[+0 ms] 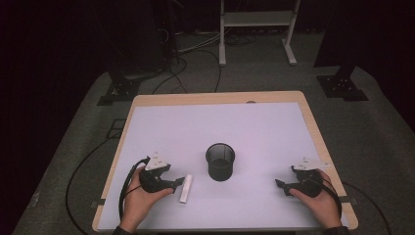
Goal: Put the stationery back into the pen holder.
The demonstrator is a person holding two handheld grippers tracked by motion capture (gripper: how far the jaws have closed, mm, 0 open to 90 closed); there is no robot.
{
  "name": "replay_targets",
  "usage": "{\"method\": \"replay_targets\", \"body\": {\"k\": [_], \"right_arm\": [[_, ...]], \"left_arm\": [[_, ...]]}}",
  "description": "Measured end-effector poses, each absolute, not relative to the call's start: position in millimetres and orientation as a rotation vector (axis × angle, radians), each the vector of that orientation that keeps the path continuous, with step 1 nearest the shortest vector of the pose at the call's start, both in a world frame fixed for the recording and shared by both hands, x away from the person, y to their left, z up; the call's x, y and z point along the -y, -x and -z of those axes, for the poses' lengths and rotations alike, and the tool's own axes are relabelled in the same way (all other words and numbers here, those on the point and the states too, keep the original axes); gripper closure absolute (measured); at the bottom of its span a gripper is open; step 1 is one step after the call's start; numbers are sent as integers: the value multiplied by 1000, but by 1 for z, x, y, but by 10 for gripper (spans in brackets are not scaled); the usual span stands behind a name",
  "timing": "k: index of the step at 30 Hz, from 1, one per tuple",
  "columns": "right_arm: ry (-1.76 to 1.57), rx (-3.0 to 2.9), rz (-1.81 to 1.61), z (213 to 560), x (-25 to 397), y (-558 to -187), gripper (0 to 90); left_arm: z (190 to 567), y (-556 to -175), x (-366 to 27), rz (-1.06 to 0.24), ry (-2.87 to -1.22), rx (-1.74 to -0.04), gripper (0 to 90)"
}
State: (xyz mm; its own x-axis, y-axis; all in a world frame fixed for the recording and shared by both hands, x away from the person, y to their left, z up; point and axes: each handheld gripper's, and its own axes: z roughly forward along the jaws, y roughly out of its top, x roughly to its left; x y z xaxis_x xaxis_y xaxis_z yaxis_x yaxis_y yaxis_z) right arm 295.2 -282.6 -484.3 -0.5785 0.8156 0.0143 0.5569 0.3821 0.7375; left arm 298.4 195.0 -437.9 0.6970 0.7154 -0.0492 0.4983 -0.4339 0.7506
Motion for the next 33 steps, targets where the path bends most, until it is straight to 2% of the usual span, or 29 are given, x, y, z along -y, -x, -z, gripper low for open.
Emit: {"method": "replay_targets", "body": {"k": [22, 33], "right_arm": [[-1197, -2296, -1021, 484, 283, -295, 148], [-1197, -2296, -1021, 484, 283, -295, 148]], "left_arm": [[454, -308, -163, -309, -2176, -941, 334], [462, -312, -155, -291, -2211, -973, 459]]}}
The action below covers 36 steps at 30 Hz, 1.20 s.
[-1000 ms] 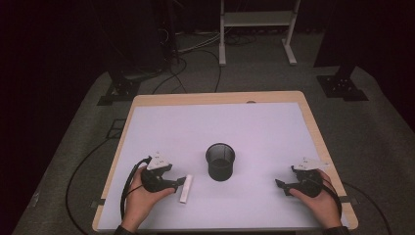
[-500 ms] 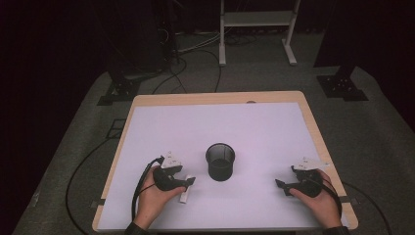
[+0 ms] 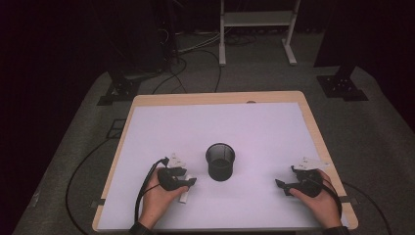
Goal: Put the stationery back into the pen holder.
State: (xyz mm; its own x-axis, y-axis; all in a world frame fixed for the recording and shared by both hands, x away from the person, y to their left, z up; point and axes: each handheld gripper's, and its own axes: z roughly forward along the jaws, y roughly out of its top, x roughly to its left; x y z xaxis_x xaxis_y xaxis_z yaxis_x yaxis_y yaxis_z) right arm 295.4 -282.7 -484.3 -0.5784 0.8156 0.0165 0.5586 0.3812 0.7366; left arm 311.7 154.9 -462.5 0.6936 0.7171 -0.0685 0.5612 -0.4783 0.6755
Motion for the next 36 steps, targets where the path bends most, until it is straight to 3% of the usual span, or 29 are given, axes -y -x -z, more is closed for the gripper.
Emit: {"method": "replay_targets", "body": {"k": [8, 23, 36], "right_arm": [[-1197, -2296, -1021, 484, 283, -295, 148], [-1198, -2297, -1022, 484, 283, -295, 148], [-1199, -2296, -1023, 484, 283, -296, 148]], "left_arm": [[464, -313, -154, -314, -2231, -954, 554], [463, -316, -156, -307, -2236, -948, 641], [455, -314, -162, -309, -2214, -907, 651]]}}
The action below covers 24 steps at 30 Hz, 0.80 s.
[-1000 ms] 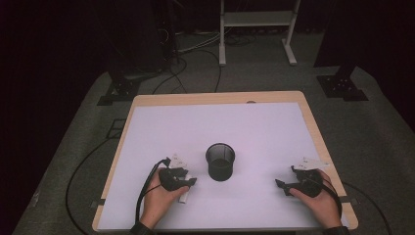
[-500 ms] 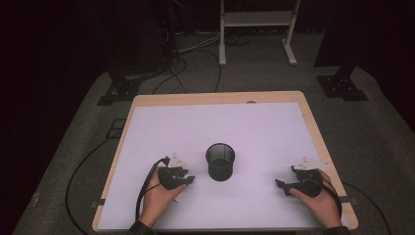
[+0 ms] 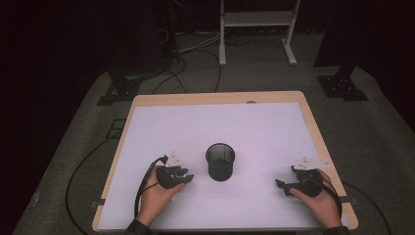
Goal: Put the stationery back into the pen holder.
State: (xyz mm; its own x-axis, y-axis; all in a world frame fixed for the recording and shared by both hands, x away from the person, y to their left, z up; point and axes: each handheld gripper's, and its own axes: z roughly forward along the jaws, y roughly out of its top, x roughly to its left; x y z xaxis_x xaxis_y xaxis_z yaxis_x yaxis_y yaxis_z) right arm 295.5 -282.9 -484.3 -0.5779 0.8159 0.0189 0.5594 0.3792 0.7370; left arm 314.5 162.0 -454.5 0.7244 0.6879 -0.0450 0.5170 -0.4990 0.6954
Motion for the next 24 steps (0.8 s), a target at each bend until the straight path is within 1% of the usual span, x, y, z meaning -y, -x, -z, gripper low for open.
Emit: {"method": "replay_targets", "body": {"k": [2, 11, 24], "right_arm": [[-1199, -2296, -1023, 484, 283, -296, 148], [-1200, -2296, -1023, 484, 283, -296, 148], [-1202, -2296, -1025, 484, 283, -296, 148]], "left_arm": [[450, -314, -166, -304, -2170, -896, 651], [435, -309, -175, -307, -2067, -830, 651], [417, -309, -182, -301, -1984, -767, 651]]}}
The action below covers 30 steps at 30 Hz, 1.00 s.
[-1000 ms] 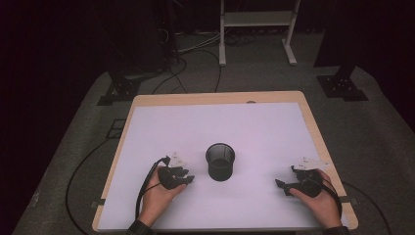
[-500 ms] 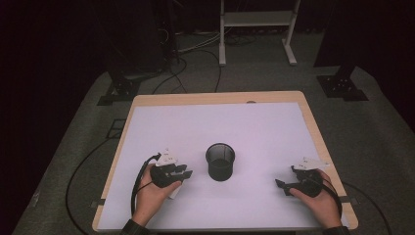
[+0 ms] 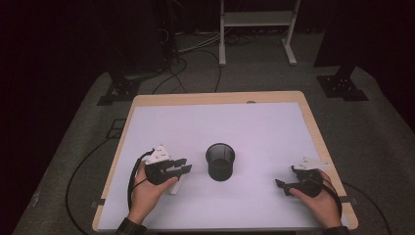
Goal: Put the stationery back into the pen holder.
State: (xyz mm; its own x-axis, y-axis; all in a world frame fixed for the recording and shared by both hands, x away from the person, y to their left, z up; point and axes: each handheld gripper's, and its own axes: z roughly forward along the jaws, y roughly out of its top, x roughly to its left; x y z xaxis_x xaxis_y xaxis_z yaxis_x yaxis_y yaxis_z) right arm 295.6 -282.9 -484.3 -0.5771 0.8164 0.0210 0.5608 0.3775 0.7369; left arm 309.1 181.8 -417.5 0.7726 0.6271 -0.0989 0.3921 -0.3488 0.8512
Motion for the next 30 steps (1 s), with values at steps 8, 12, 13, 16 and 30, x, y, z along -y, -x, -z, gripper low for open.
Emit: {"method": "replay_targets", "body": {"k": [8, 12, 13, 16, 30], "right_arm": [[-1202, -2296, -1024, 484, 283, -296, 148], [-1202, -2296, -1025, 484, 283, -296, 148], [-1202, -2296, -1024, 484, 283, -296, 148], [-1201, -2297, -1023, 484, 283, -296, 148], [-1200, -2298, -1021, 484, 283, -296, 148]], "left_arm": [[402, -313, -181, -306, -1928, -723, 652], [396, -315, -179, -314, -1917, -703, 652], [392, -316, -176, -317, -1912, -690, 651], [389, -317, -174, -323, -1907, -673, 652], [368, -330, -158, -322, -1873, -588, 652]]}}
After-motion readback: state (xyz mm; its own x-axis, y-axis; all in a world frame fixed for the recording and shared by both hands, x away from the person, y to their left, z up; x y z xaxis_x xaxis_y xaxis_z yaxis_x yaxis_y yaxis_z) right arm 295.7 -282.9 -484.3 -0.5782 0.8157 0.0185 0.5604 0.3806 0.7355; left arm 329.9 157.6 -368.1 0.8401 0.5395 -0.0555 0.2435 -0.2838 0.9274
